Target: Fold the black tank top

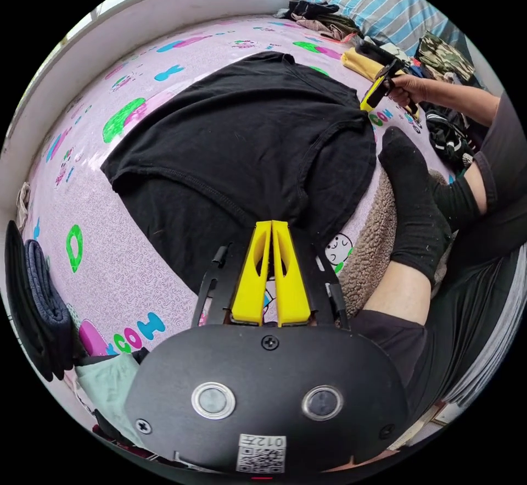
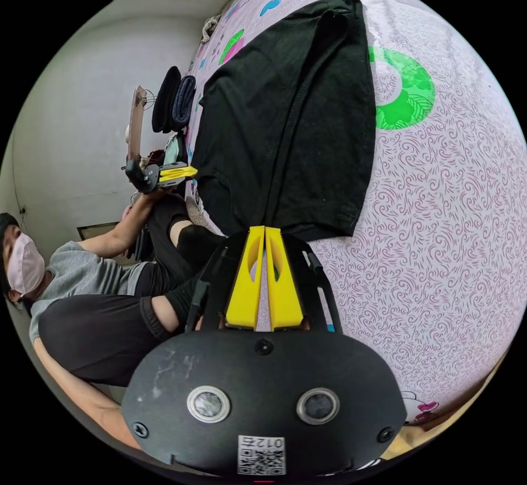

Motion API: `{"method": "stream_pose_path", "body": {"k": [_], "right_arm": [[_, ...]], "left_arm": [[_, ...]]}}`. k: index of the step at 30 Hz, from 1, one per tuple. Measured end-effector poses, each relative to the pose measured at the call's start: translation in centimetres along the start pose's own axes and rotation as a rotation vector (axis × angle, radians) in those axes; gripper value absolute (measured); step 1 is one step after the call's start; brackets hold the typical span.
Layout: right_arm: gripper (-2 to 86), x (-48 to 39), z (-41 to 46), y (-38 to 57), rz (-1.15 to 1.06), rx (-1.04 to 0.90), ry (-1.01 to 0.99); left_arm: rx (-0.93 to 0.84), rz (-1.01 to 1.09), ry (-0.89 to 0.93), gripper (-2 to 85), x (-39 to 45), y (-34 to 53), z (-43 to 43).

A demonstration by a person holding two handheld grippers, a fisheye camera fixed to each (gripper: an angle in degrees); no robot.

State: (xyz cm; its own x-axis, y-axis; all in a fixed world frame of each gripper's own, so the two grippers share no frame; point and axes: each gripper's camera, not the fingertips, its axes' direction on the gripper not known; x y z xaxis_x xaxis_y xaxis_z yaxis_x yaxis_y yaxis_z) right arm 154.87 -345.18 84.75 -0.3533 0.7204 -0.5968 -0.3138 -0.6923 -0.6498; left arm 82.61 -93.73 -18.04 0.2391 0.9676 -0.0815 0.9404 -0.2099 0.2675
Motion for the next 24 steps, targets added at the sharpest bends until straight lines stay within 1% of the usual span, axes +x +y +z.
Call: {"method": "stream_pose_path", "body": {"k": [2, 4, 6, 7, 9, 12, 15, 24], "right_arm": [[-0.7, -0.1, -0.4, 0.3, -0.002, -0.004, 0.003], [-0.7, 0.1, -0.7, 0.5, 0.002, -0.005, -0.002], [-0.7, 0.3, -0.9, 0.7, 0.007, -0.008, -0.003], [-0.7, 0.5, -1.0, 0.8, 0.010, -0.004, -0.011], [-0.7, 0.6, -1.1, 0.8, 0.013, -0.001, -0.017], [-0.8, 0.4, -1.3, 0.7, 0.010, -0.002, -0.011], [-0.8, 0.4, -1.3, 0.7, 0.012, -0.005, -0.009], [-0.8, 0.3, -0.8, 0.5, 0.017, -0.010, -0.010]], "left_arm": [[-0.023, -0.031, 0.053, 0.3, -1.1, -0.2, -0.3], [-0.002, -0.091, 0.102, 0.3, -2.6, -0.1, -1.1], [0.089, -0.225, 0.125, 0.4, -5.0, 0.7, -2.2], [0.109, -0.256, 0.139, 0.4, -5.6, 0.9, -2.3], [0.152, -0.334, 0.223, 0.5, -7.7, 1.6, -2.2], [0.128, -0.417, 0.234, 0.9, -9.4, 2.0, -1.3], [0.087, -0.429, 0.201, 1.6, -9.9, 1.7, -0.7], [0.068, -0.404, 0.251, 2.2, -11.0, 1.1, -0.1]]}}
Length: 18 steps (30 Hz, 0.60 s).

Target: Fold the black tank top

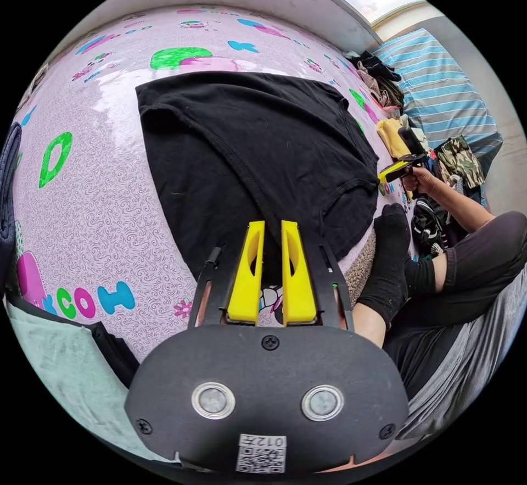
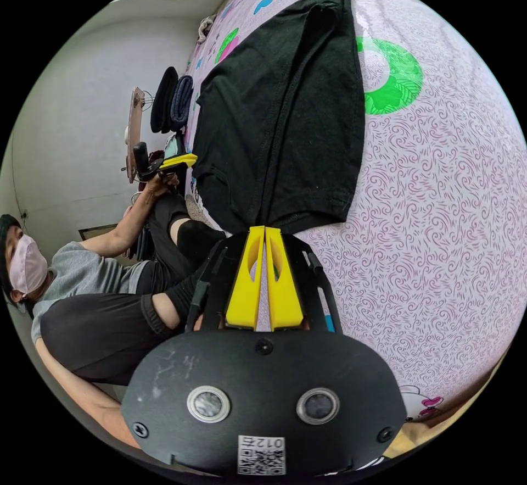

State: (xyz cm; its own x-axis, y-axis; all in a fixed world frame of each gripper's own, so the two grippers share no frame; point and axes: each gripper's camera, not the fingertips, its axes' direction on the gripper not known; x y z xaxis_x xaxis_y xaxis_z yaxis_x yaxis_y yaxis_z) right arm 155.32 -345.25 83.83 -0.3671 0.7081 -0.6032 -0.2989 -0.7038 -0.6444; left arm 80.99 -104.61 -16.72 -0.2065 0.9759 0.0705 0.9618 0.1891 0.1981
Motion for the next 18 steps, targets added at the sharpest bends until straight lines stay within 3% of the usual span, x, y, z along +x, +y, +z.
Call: {"method": "stream_pose_path", "body": {"k": [13, 18], "right_arm": [[-0.7, 0.0, 2.0, 0.1, 0.009, -0.009, 0.009], [-0.1, -0.6, 2.4, 0.3, -0.008, 0.013, 0.016]], "left_arm": [[-0.053, 0.128, 0.031, -0.1, -0.1, -0.3, -0.8], [0.009, 0.040, -0.022, -0.1, -1.7, 0.1, -2.2]]}}
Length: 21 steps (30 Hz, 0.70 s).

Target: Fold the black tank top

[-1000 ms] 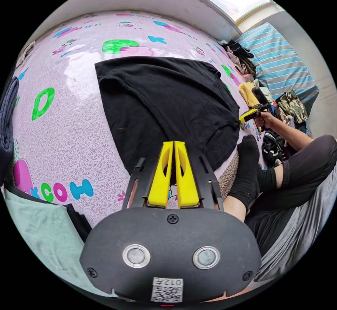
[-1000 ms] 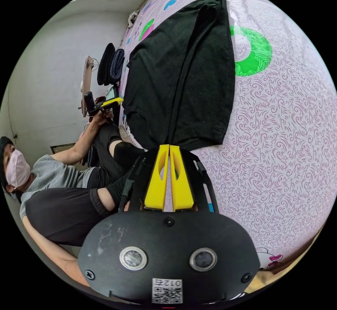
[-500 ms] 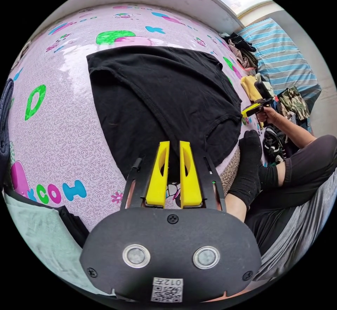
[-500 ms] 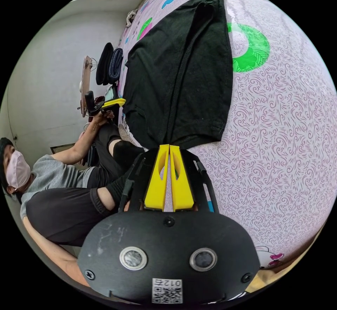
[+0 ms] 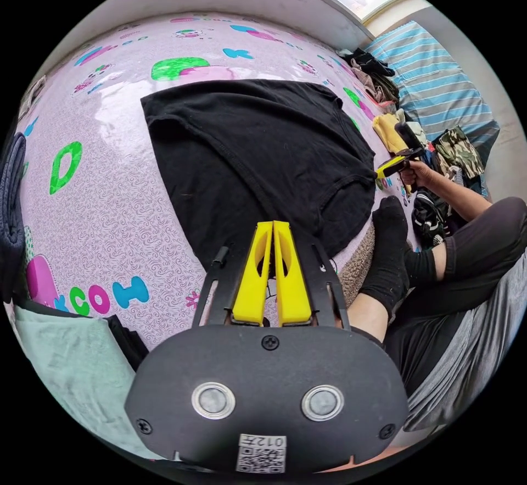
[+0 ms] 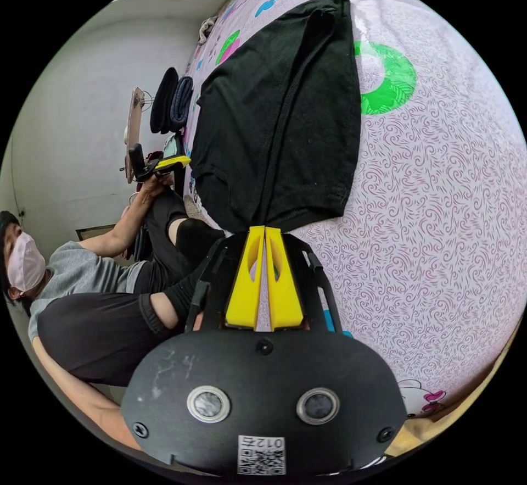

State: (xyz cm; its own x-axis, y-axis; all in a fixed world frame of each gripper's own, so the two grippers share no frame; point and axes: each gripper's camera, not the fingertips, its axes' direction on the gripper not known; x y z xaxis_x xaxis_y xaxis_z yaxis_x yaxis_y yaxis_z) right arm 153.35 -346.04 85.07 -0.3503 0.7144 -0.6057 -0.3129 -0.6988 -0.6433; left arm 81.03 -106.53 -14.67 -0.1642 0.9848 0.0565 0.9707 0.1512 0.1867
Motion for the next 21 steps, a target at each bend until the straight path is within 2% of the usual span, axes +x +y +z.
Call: {"method": "stream_pose_path", "body": {"k": [6, 13, 21], "right_arm": [[3.8, -0.9, -1.3, -0.6, -0.003, 0.107, -0.009], [-0.3, -2.7, 3.1, -3.3, -0.046, 0.037, 0.042], [-0.3, -2.2, 3.8, -2.7, -0.030, 0.044, 0.052]], "left_arm": [[-0.027, -0.017, 0.052, 0.0, -0.7, -0.8, 1.3], [-0.064, 0.043, 0.077, -0.1, 0.0, -0.9, 1.7], [-0.011, -0.062, 0.052, 0.8, -1.6, 0.1, 0.3]]}}
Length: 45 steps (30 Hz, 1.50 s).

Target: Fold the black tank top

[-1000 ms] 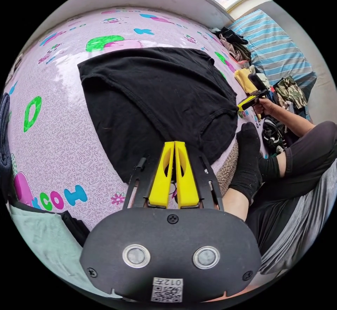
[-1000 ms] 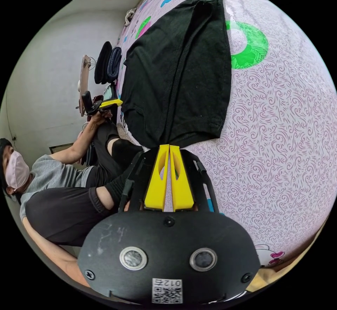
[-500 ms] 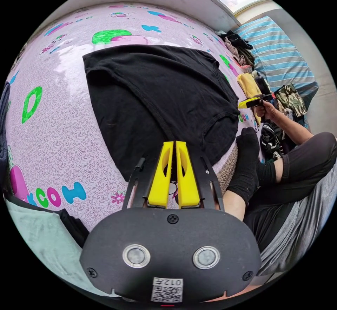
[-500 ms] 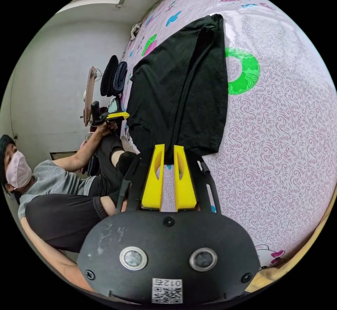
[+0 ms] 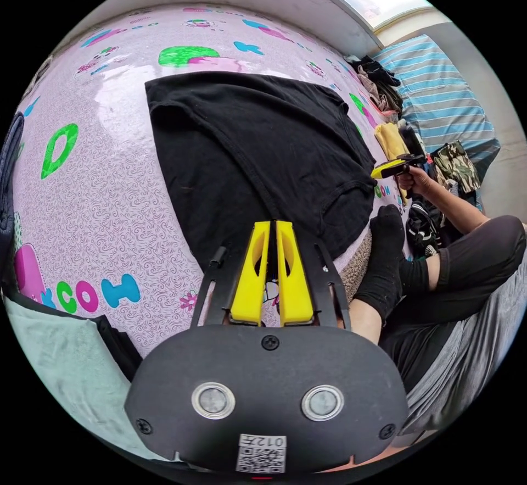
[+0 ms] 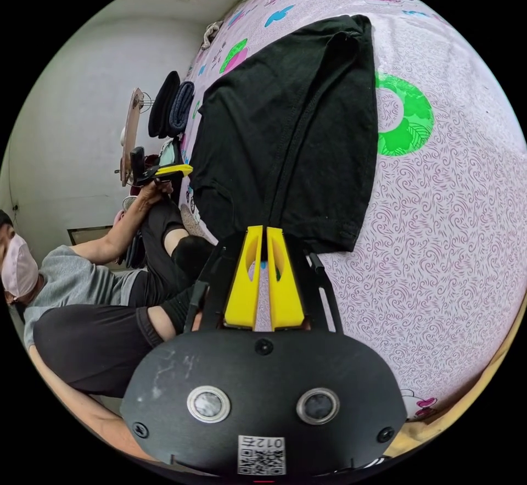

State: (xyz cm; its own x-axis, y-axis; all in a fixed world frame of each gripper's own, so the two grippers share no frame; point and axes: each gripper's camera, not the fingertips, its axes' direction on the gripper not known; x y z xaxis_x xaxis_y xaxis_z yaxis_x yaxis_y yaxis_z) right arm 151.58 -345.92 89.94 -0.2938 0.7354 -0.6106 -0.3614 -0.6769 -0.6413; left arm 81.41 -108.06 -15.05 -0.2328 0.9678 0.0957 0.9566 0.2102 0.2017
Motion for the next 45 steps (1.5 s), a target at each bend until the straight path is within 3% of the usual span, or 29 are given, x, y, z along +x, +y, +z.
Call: {"method": "stream_pose_path", "body": {"k": [45], "right_arm": [[-0.8, 2.7, 0.7, 0.5, 0.026, -0.010, 0.014]], "left_arm": [[-0.012, 0.133, -0.137, 0.6, 6.4, -0.3, -0.3]]}}
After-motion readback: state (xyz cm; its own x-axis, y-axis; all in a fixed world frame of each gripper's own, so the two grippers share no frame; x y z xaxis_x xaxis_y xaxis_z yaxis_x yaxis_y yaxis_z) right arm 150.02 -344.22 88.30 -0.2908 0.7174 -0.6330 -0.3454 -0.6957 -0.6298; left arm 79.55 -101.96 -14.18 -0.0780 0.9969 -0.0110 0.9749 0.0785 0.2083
